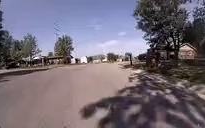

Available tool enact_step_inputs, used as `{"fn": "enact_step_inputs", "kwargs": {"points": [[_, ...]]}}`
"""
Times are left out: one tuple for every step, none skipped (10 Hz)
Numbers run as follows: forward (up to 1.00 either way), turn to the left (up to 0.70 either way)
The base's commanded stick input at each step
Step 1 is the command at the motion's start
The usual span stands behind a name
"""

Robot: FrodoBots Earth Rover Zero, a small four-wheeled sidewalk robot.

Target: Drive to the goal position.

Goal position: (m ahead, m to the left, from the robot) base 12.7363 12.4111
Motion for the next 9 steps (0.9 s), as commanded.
{"fn": "enact_step_inputs", "kwargs": {"points": [[0.69,0.03],[0.69,0.03],[0.69,0.03],[0.69,0.03],[0.69,0.03],[0.69,0.03],[0.69,0.03],[0.69,0.03],[0.69,0.03]]}}
